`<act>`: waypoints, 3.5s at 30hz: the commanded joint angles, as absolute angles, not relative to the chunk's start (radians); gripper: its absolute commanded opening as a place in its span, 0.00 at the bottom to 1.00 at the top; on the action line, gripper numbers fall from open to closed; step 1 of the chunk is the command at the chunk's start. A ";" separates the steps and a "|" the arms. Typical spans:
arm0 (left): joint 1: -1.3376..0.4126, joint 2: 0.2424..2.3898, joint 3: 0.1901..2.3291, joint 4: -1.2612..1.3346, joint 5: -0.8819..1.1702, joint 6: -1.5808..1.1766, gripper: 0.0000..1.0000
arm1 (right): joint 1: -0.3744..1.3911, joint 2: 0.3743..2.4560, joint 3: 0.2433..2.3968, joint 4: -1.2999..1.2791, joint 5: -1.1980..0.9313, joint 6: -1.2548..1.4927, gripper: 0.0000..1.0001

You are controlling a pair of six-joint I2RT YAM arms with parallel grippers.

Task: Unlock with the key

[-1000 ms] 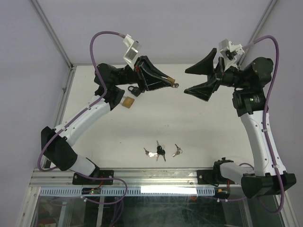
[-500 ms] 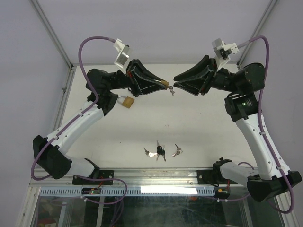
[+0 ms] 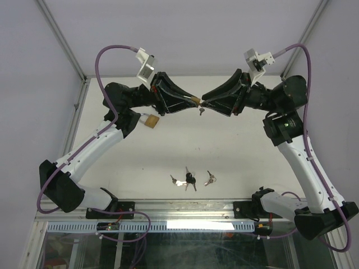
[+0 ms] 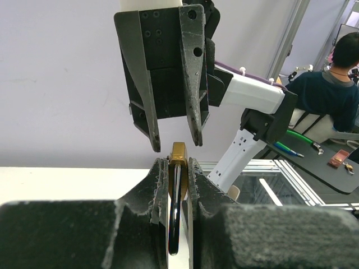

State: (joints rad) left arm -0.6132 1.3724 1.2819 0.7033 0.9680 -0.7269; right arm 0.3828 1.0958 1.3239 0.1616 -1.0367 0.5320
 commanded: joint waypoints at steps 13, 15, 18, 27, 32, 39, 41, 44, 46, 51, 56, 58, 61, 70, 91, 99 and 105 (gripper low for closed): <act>-0.606 1.332 1.289 0.742 0.931 -0.706 0.00 | 0.401 1.073 1.310 0.091 -1.031 0.492 0.13; -0.607 1.332 1.287 0.743 0.911 -0.701 0.00 | 0.401 1.074 1.312 0.086 -1.030 0.488 0.08; -0.613 1.330 1.286 0.753 0.898 -0.691 0.00 | 0.407 1.082 1.318 0.092 -1.020 0.488 0.00; -0.681 1.339 1.256 0.751 0.839 -0.638 0.00 | 0.459 1.125 1.372 0.082 -0.983 0.490 0.00; -0.683 1.315 1.174 0.732 0.813 -0.505 0.00 | 0.460 1.204 1.428 0.133 -0.981 0.676 0.00; -0.655 1.295 1.152 0.640 0.892 -0.206 0.00 | 0.457 1.274 1.408 0.251 -1.082 1.013 0.00; -0.654 1.293 1.149 0.637 0.917 -0.175 0.00 | 0.458 1.283 1.379 0.329 -1.110 1.105 0.00; -0.655 1.288 1.133 0.645 0.941 -0.162 0.00 | 0.456 1.287 1.366 0.346 -1.126 1.162 0.00; -0.655 1.279 1.122 0.646 0.948 -0.161 0.00 | 0.455 1.288 1.362 0.374 -1.130 1.199 0.00; -0.630 1.264 1.106 0.609 0.888 -0.315 0.00 | 0.444 1.257 1.417 0.119 -1.159 0.920 0.00; -0.602 1.210 1.048 0.497 0.844 -0.392 0.00 | 0.363 1.234 1.388 0.007 -1.189 0.775 0.38; -0.585 1.201 1.038 0.516 0.842 -0.473 0.00 | 0.334 1.212 1.351 -0.034 -1.177 0.696 0.53; -0.580 1.202 1.036 0.560 0.847 -0.570 0.00 | 0.347 1.172 1.315 -0.061 -1.128 0.540 0.59; -0.580 1.221 1.061 0.595 0.845 -0.649 0.00 | 0.420 1.159 1.228 0.006 -1.153 0.368 0.65; -0.580 1.250 1.081 0.568 0.851 -0.662 0.00 | 0.460 1.165 1.234 0.109 -1.093 0.429 0.00; -0.579 1.239 1.078 0.561 0.847 -0.657 0.00 | 0.447 1.176 1.149 0.334 -1.080 0.605 0.00; -0.578 1.232 1.082 0.539 0.826 -0.667 0.00 | 0.450 1.171 1.196 0.100 -1.098 0.386 0.51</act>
State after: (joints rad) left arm -0.5808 1.2465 1.0447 0.5388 0.8600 -0.6468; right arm 0.4465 1.1889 1.1435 0.1688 -1.1038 0.5117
